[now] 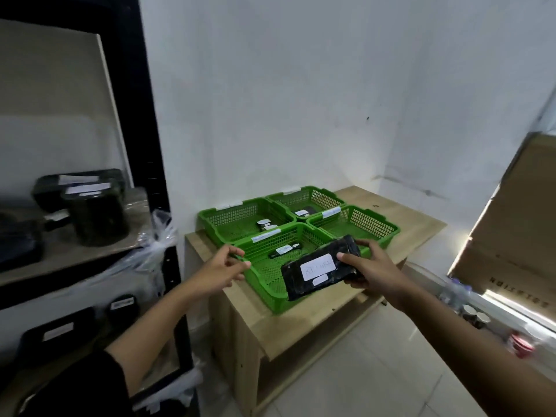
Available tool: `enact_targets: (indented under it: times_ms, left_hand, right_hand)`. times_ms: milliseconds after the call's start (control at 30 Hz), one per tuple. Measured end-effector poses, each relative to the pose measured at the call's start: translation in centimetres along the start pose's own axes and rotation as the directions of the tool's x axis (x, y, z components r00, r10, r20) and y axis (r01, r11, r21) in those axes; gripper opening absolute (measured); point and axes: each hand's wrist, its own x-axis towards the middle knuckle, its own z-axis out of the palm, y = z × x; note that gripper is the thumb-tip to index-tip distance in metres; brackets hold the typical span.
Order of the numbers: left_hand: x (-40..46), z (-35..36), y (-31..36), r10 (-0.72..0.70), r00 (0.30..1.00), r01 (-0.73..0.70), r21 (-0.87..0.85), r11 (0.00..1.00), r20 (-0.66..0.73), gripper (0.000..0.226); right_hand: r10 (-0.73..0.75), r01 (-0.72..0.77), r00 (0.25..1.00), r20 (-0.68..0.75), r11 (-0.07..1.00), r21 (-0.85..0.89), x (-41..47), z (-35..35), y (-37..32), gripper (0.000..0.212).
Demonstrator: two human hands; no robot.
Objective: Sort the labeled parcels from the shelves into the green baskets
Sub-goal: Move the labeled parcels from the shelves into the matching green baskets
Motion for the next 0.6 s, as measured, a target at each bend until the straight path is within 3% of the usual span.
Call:
enact_targets:
  times_ms: [167,267,400,500,600]
  left_hand:
    - [11.2,0.7,-3.7,-0.044,0.987,0.056,0.071,0.996,-0.153,0.024]
    - [17.5,1.9,-6.8,-0.172,0.94,0.218,0.129,0.967,-0.296,0.041]
    - [22.2,4.8,-10.0,-0.354,0.813,0.506,0.26,0.822,-0.463,0.072]
    - [23.3,7.1,-11.4,-0.439,0.714,0.607,0.17,0.776,-0.545,0.083]
    - [24.2,8.5,-13.0,-0.443,0.668,0.585,0.055,0.809,-0.598,0.075]
  right_hand:
    - [0.005,-0.004,1.0,0.016,0.995,-0.098,9.8,-1.6,1.0,0.058]
    - [0.038,-0.031,0.999,0.039,0.986,-0.163,15.6,-1.8,1.7,0.056]
    - [0.075,-0.056,0.994,0.077,0.972,-0.228,21.4,-0.8,3.9,0.061]
    - [0.114,-0.091,0.988,0.101,0.974,-0.209,24.7,0.3,6.0,0.062]
    - [0.127,-0.081,0.98,0.152,0.958,-0.275,28.3,1.5,7.9,0.063]
